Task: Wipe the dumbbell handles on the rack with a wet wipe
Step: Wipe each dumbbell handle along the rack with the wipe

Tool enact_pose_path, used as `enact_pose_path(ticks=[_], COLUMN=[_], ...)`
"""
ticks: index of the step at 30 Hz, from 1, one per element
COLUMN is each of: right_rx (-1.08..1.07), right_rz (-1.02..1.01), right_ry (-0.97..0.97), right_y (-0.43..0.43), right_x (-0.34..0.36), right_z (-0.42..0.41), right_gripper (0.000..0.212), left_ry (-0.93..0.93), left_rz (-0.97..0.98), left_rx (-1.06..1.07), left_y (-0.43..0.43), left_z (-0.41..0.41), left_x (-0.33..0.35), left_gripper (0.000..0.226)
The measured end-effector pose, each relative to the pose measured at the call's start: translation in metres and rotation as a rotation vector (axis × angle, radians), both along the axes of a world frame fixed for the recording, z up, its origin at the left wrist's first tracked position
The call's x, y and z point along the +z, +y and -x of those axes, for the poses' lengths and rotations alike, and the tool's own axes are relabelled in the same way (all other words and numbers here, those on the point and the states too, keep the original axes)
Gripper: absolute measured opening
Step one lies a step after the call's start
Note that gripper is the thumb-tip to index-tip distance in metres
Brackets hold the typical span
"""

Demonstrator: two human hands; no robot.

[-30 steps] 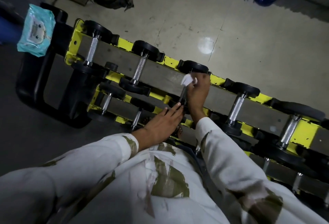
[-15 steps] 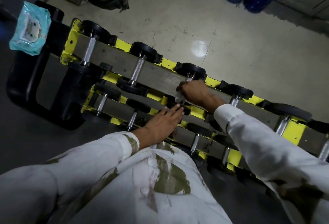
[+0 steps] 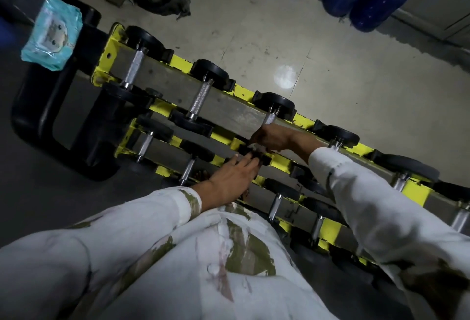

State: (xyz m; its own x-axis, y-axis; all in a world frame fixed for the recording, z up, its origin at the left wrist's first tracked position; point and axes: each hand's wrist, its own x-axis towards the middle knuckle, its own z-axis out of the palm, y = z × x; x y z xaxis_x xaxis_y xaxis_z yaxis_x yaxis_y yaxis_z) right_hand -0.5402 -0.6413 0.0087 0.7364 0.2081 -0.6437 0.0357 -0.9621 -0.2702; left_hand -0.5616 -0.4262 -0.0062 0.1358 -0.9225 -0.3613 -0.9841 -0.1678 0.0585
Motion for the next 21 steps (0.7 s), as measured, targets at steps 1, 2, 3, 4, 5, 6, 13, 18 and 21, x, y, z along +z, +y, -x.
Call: enact_pose_path(ticks=[1, 2, 3, 4, 5, 6, 13, 18, 21], right_rx=[-0.007, -0.056, -0.104, -0.134, -0.142, -0.145, -0.150, -0.005, 0.187], right_rz=[-0.022, -0.043, -0.067, -0.077, -0.079, -0.081, 0.220, 0.122, 0.100], right_ry=[-0.011, -0.023, -0.044, -0.070, -0.110, -0.132, -0.533, -0.454, -0.409], right_y=[0.001, 0.002, 0.002, 0.003, 0.002, 0.001, -0.015, -0.002, 0.000], right_x=[0.000, 0.000, -0.002, -0.004, -0.007, -0.010, -0.007, -0.018, -0.019], right_z=[0.001, 0.002, 0.003, 0.006, 0.009, 0.011, 0.020, 0.034, 0.033], right_gripper=[0.028, 0.028, 0.025, 0.021, 0.017, 0.015, 0.037, 0.027, 0.025], left_ry=[-0.003, 0.000, 0.003, 0.003, 0.001, 0.001, 0.015, 0.020, 0.024], left_rz=[-0.005, -0.007, -0.012, -0.020, -0.033, -0.048, -0.099, -0.122, -0.126], left_rx=[0.000, 0.002, 0.002, -0.005, -0.014, -0.025, -0.032, -0.030, -0.014], left_y=[0.000, 0.000, -0.001, -0.001, 0.000, 0.000, 0.001, -0.001, -0.001], left_z=[0.000, 0.000, -0.001, -0.001, -0.002, -0.002, -0.003, -0.003, -0.002], left_x=[0.000, 0.000, 0.001, 0.001, 0.001, 0.002, 0.007, 0.011, 0.012], left_gripper=[0.063, 0.064, 0.064, 0.064, 0.065, 0.066, 0.072, 0.067, 0.066])
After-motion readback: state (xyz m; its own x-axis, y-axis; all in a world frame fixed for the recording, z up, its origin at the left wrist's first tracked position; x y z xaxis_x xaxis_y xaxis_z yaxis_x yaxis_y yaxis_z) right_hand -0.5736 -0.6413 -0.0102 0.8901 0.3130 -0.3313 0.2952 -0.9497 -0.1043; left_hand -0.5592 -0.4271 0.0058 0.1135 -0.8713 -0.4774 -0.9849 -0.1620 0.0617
